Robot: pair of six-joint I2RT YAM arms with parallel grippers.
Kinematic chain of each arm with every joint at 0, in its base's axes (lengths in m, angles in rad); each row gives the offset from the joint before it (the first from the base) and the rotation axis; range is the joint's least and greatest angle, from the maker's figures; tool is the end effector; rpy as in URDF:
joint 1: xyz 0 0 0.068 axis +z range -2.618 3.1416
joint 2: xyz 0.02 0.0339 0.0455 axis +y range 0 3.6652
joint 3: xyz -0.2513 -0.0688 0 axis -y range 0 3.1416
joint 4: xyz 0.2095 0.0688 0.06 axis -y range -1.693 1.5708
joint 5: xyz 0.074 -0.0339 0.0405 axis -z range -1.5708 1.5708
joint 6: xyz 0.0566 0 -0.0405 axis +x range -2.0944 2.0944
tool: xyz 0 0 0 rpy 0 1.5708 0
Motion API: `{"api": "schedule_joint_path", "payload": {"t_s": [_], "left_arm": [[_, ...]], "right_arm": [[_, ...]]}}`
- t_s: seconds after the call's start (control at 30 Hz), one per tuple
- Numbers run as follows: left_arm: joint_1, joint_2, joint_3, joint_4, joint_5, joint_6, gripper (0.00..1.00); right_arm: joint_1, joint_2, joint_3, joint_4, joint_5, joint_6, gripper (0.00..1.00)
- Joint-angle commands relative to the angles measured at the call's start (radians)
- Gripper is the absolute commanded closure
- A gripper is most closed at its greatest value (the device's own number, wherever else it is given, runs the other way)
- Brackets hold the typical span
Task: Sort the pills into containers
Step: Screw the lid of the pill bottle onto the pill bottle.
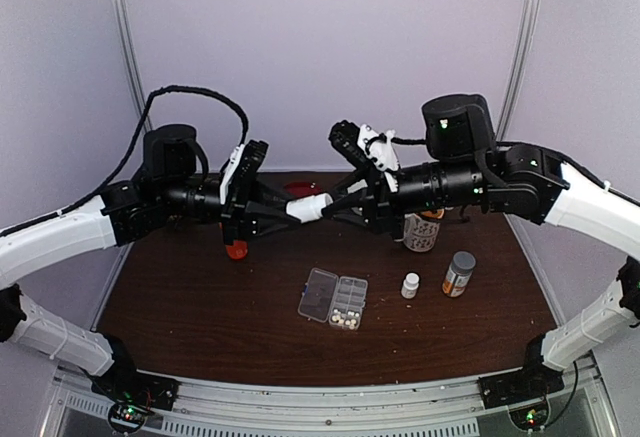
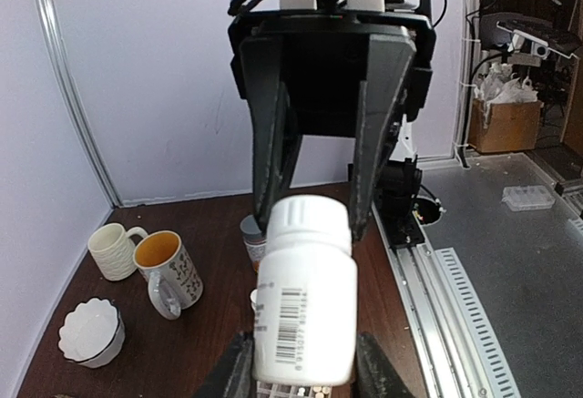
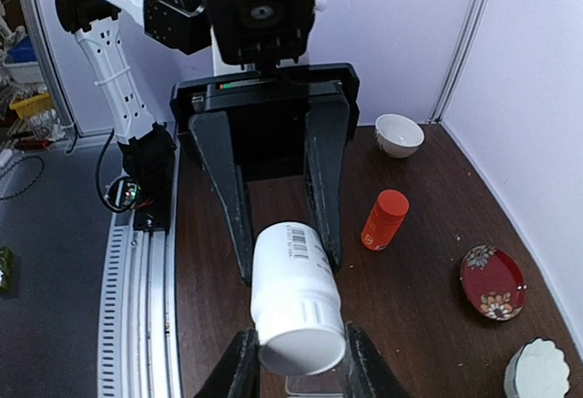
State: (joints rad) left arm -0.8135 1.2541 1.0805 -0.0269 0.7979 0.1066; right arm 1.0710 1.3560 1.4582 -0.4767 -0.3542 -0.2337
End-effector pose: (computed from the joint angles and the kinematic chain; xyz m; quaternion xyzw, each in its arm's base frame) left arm 0.1558 -0.2238 0.3526 0.5370 0.5302 -0.4840 0.4429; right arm 0.1203 0.2613 0.3936 -0.5726 0.5862 0.3584 0.4472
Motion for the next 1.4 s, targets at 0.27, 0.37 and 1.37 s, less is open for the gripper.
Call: {"api": "schedule_joint_path", "payload": {"t_s": [0.27, 0.37, 1.37], "left_arm": [[-0.024, -0.015, 0.049, 0.145, -0.282, 0.451, 1.0], [-0.025, -0.001, 0.07, 0.124, -0.324, 0.525, 1.0], [-0.035, -0.015, -0.11, 0.184, -0.268, 0.259, 1.0]], "right_arm": [[-0.005, 0.123, 0.027, 0.068, -0.108, 0.655, 0.89], [-0.014, 0.123, 0.0, 0.124, -0.12, 0.82, 0.89], [-0.132, -0.113, -0.145, -0.067, -0.044, 0.167, 0.28]]}}
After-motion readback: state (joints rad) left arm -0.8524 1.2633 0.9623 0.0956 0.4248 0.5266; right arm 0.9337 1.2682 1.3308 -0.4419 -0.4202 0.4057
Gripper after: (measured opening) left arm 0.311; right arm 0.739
